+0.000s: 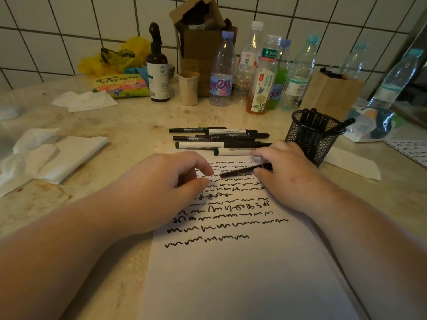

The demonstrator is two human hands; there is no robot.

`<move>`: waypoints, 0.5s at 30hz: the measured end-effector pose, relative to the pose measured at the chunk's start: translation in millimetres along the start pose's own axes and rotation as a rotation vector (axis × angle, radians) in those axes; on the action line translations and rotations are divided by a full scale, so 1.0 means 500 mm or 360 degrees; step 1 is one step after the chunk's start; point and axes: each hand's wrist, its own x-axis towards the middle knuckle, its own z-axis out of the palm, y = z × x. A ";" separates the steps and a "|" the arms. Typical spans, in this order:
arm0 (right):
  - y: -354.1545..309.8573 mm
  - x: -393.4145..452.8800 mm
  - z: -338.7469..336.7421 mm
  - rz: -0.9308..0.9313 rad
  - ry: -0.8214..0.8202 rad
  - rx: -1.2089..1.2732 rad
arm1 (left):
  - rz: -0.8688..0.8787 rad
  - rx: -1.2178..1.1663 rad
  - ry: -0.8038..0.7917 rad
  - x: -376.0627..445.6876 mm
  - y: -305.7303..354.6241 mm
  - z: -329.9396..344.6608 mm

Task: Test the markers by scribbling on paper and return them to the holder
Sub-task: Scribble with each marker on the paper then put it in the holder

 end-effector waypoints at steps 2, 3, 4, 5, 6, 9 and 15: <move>0.002 -0.004 -0.001 0.0007 0.0039 -0.0008 | -0.0004 0.0004 -0.0005 -0.001 0.002 -0.001; 0.003 -0.006 -0.002 -0.0011 0.0063 -0.0001 | -0.0009 0.0001 -0.0009 -0.001 0.002 -0.001; 0.003 -0.008 -0.004 -0.0038 0.0086 0.0005 | -0.0012 -0.0001 -0.0010 -0.001 0.003 -0.002; 0.003 -0.009 -0.006 -0.0065 0.0106 0.0028 | -0.0012 0.0002 -0.0010 -0.001 0.003 -0.002; 0.002 -0.011 -0.009 -0.0089 0.0132 0.0087 | -0.0015 0.0008 -0.0011 -0.001 0.003 -0.002; -0.008 -0.023 -0.030 -0.0109 0.0154 0.0526 | -0.0032 0.0024 -0.0034 0.000 0.003 -0.003; -0.021 -0.041 -0.054 -0.0112 -0.0173 0.1504 | 0.0022 -0.0038 -0.0080 -0.001 0.008 -0.005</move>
